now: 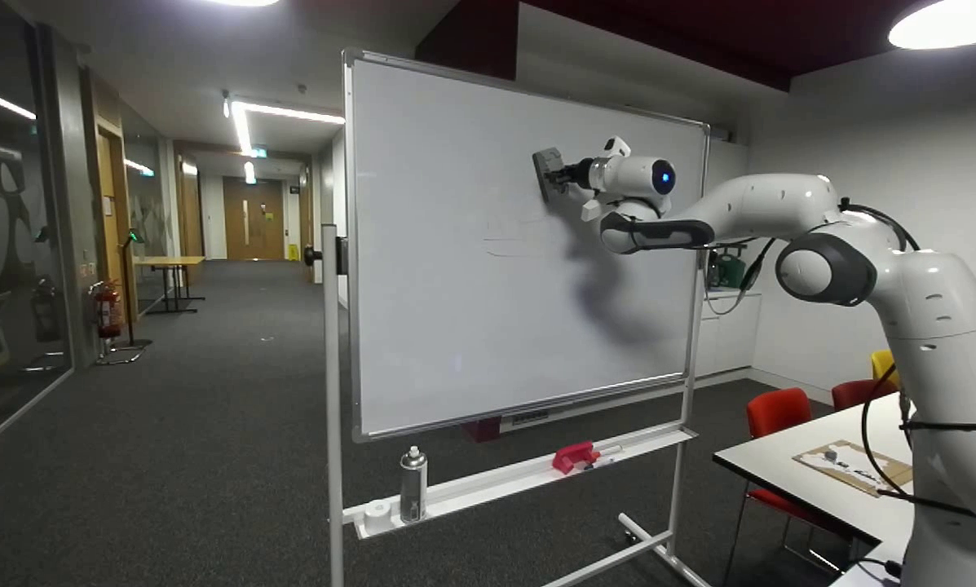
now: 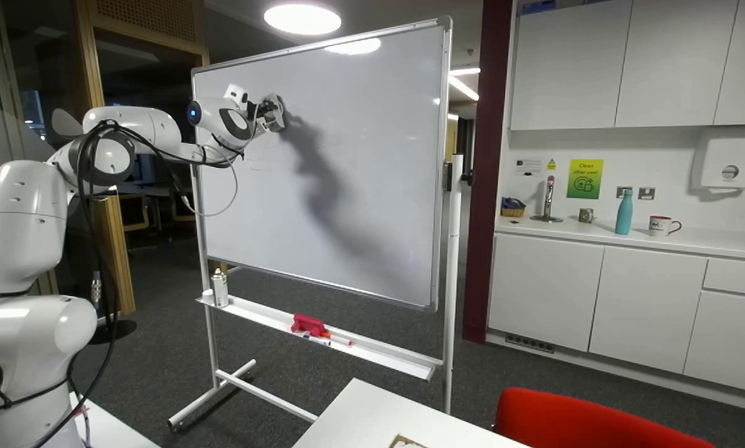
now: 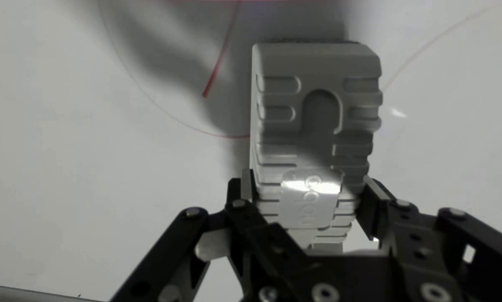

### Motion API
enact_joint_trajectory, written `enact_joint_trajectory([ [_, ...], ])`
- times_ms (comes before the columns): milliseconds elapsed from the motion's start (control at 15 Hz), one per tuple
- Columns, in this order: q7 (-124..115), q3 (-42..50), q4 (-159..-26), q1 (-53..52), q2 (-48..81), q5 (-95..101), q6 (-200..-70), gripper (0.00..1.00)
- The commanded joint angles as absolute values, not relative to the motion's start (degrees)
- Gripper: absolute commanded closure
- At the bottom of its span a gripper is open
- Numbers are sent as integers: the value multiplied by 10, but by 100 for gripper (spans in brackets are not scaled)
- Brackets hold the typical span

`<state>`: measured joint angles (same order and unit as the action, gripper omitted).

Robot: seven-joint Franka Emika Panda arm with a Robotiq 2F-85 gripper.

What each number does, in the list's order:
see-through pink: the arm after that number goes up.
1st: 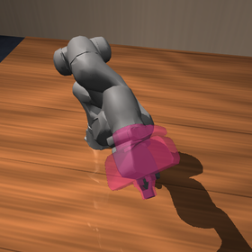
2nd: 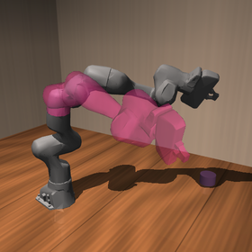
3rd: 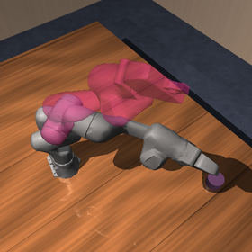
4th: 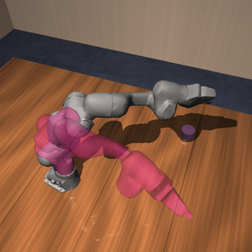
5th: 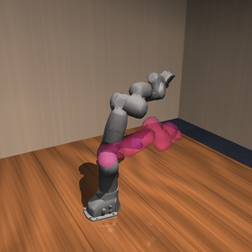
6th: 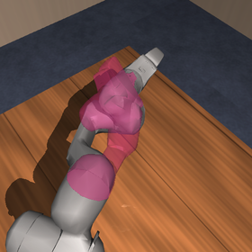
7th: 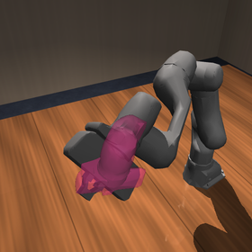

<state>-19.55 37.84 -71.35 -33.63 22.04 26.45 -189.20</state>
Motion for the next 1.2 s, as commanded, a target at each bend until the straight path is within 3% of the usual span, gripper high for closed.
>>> enact_joint_trajectory([
  [0, -184, 321, -717, -283, 224, 270, -1950, 66],
  [267, -206, 130, -767, -164, 210, 389, -2009, 66],
  [667, -233, -121, -703, 28, 247, 554, -1980, 66],
  [933, -221, -191, -672, 91, 265, 575, -1980, 66],
  [1133, -209, -177, -642, 90, 275, 552, -1980, 66],
])
